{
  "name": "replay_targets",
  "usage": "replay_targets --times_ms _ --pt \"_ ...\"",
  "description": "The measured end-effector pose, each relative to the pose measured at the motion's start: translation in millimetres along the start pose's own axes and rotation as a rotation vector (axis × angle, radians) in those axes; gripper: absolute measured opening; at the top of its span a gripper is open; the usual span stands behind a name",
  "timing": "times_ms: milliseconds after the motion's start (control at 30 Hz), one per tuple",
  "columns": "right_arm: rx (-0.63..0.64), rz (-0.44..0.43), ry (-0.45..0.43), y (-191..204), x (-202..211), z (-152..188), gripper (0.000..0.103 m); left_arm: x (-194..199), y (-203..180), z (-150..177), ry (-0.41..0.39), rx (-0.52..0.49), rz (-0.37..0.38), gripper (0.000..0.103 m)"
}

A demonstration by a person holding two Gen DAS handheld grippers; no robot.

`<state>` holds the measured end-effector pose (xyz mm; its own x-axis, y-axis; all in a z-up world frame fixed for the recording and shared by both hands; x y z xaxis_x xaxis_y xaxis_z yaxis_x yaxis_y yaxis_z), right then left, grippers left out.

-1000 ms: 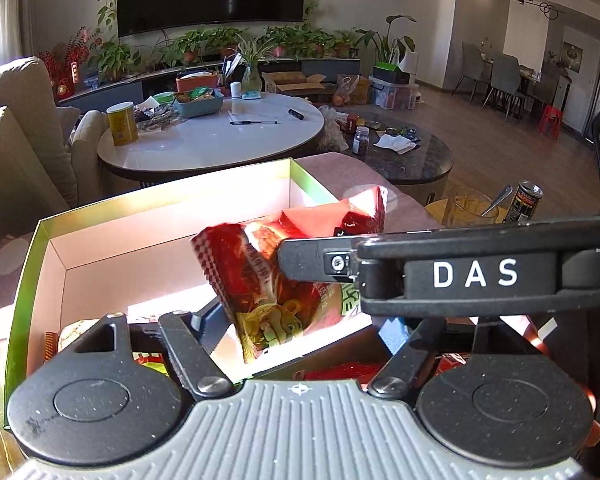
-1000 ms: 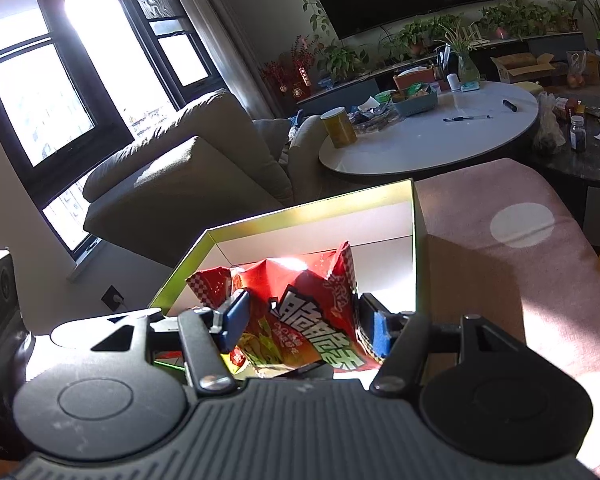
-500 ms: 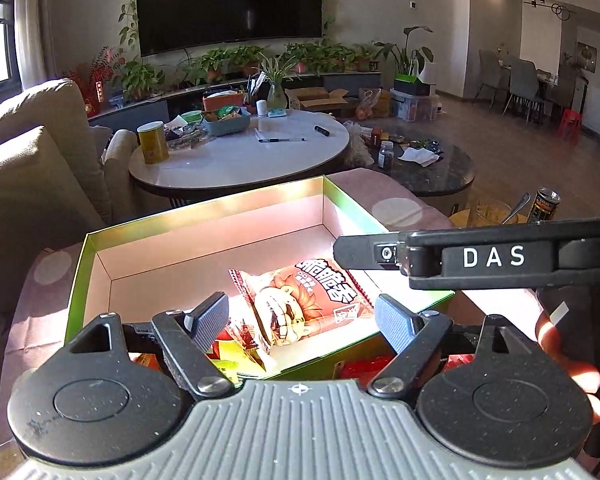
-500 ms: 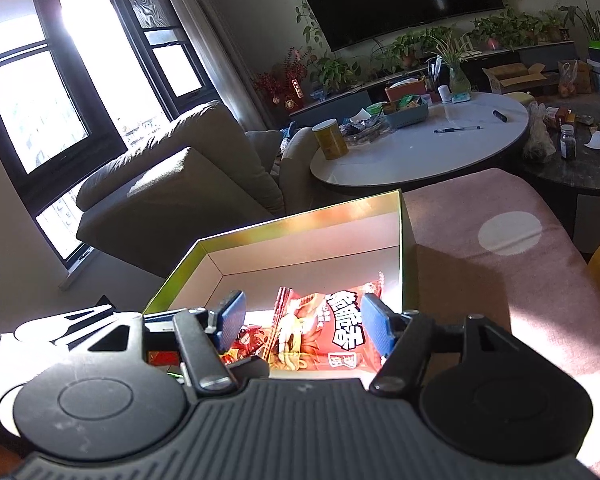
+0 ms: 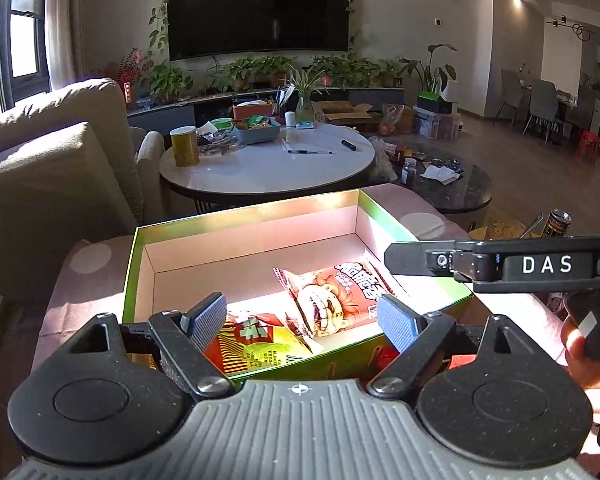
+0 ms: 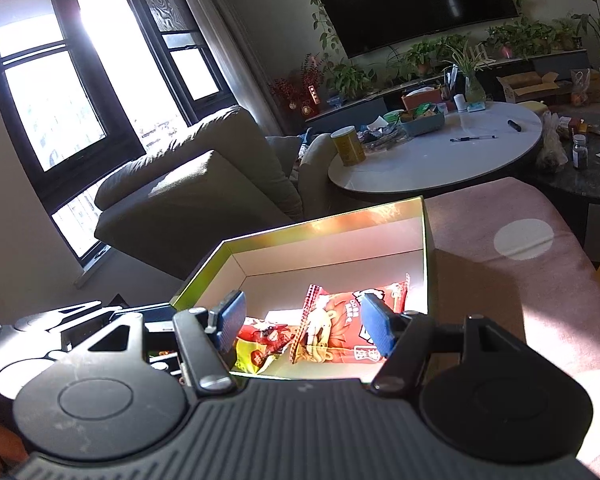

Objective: Organize snacks
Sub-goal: 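Lower the red chip bag into the green box and release it, then grasp the large red snack bag beside the box with the right gripper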

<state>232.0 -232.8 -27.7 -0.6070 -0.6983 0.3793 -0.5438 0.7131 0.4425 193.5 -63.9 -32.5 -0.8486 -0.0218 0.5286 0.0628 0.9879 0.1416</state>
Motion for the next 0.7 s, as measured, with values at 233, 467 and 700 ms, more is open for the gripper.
replay_targets --times_ms 233,467,700 --pt "0.03 -0.001 0.021 14.7 0.7 3.5 0.063 13.3 23.0 5.7 -0.01 0.045 -0.038 0.083" --pt "0.033 0.025 0.04 21.8 4.5 7.0 0.064 22.8 26.9 16.1 0.0 0.054 -0.018 0.083" --pt "-0.022 0.071 0.076 12.7 25.2 27.2 0.065 28.6 8.2 35.7 0.042 0.034 0.065 0.083"
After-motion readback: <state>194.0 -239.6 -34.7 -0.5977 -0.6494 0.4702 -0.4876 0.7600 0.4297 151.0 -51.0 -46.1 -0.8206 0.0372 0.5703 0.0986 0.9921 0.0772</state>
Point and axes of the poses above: each gripper's, at about its wrist camera, not at the fingertips, and x roughly against the way its jaws point, y to its left, z to its underside, the point moved 2 cm from there along -x, roughly the way its jaws point, and after that the axes turned 14 degrees about -z, right-handed, at the moved point
